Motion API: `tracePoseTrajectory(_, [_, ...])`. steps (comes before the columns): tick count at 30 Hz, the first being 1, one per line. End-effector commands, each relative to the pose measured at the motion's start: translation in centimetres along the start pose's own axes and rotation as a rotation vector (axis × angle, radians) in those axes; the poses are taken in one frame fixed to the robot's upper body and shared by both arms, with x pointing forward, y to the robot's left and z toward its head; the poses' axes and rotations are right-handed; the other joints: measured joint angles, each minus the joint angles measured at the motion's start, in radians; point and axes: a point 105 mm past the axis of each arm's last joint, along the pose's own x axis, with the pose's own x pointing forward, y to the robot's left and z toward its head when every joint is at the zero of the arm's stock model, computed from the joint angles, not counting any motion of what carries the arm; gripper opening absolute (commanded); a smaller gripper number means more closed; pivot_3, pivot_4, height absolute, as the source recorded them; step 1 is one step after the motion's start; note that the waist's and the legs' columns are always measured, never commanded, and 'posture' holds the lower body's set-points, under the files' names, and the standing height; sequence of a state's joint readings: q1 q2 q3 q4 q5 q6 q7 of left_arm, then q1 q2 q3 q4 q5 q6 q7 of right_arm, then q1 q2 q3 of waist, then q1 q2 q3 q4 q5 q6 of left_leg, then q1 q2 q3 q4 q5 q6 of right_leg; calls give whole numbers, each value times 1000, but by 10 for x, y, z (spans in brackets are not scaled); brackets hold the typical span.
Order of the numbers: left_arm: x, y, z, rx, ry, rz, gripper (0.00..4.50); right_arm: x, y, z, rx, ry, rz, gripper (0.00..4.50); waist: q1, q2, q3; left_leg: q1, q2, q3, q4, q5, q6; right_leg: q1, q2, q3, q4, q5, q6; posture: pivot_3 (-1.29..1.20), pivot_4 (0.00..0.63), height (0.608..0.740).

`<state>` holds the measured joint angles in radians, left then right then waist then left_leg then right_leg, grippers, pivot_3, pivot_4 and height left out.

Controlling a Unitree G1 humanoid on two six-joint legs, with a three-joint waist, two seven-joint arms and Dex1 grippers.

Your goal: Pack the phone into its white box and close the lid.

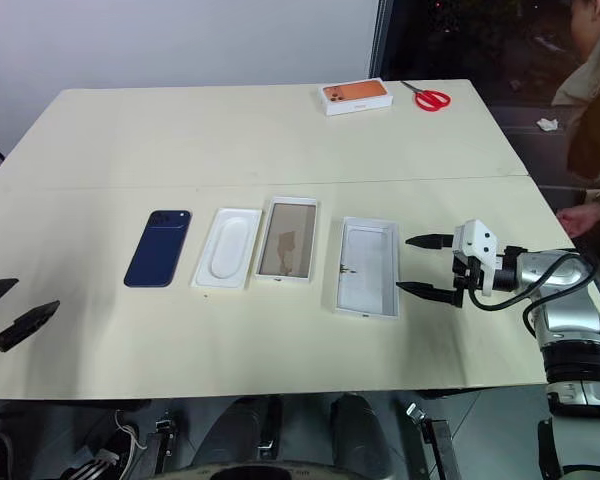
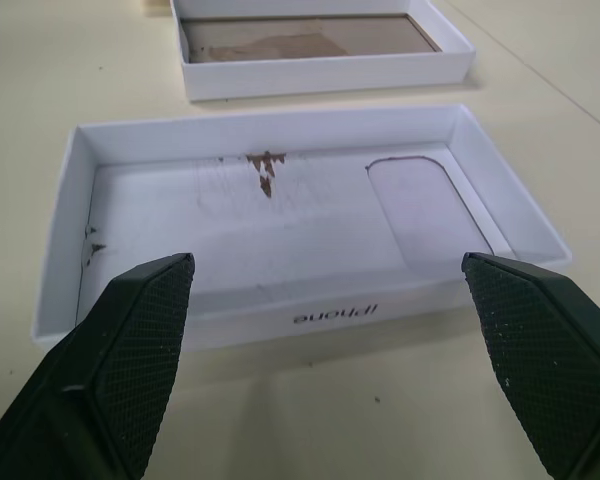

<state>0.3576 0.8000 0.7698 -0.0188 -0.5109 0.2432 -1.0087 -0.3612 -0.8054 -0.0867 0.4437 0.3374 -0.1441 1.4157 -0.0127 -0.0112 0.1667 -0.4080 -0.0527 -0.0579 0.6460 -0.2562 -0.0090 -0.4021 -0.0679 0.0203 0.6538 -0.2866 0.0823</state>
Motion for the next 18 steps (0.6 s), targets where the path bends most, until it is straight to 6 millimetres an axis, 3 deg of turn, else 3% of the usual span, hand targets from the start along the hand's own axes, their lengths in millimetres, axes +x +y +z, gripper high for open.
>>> tracePoseTrajectory(1, [-5,5,9,37,-44,28,4500,-13,-10,4,-41,-5,-39,4477,0,0,0,0,0,0,0,0,0,0,0,0,0,0,0,0,150,740])
tracePoseTrajectory(12, [9,7,18,18,-83,19,4500,-5,-11,8,-60,-25,-31,4477,-1,0,0,0,0,0,0,0,0,0,0,0,0,0,0,0,150,740])
tracePoseTrajectory(18, [26,-4,29,-113,-112,-28,4500,11,-11,18,-53,-43,3,4477,-1,0,0,0,0,0,0,0,0,0,0,0,0,0,0,0,150,740])
